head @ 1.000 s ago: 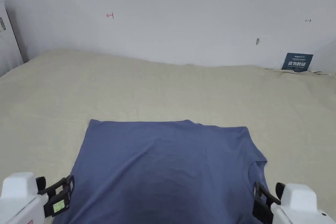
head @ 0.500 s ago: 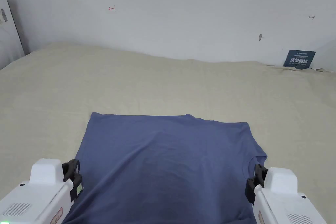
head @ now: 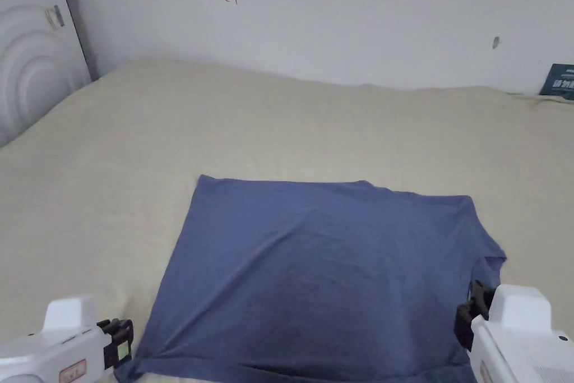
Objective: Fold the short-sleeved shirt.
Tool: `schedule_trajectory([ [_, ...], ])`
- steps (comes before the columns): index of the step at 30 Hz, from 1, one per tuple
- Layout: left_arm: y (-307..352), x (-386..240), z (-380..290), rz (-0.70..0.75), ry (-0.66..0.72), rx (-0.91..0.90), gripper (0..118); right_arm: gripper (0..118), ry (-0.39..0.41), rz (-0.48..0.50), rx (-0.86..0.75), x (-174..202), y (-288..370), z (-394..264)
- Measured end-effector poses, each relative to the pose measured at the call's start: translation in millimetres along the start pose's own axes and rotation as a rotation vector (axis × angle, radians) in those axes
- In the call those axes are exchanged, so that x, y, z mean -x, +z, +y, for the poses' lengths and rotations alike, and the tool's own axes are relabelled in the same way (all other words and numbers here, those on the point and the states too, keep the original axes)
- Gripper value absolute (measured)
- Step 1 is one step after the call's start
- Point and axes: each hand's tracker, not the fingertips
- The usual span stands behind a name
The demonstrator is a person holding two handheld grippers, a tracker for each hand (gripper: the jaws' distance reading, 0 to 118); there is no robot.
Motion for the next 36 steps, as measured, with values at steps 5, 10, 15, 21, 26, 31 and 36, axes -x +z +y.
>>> schedule_trajectory([
  [5,-26,8,-12,-0.003,0.041,0.141,58,0,0.002,0.012,0.017,5,-2,-5],
  [10,-63,0,-24,0.073,0.014,0.201,58,0,-0.001,0.019,0.031,7,-5,-10],
  [15,-80,-19,-33,0.181,-0.082,0.190,50,0,0.003,0.017,0.047,5,-4,-14],
  [21,-90,-36,-35,0.147,-0.189,0.200,6,0,-0.003,0.009,0.063,-4,-2,-18],
  [26,-81,-18,-26,0.096,-0.131,0.174,3,1,-0.054,-0.006,0.084,-33,7,-12],
  [31,-71,-6,-16,0.037,-0.099,0.121,3,3,-0.099,-0.013,0.202,-77,18,-14],
  [36,-78,-5,-12,0.025,-0.096,0.105,3,38,-0.132,-0.026,0.309,-103,27,-39],
])
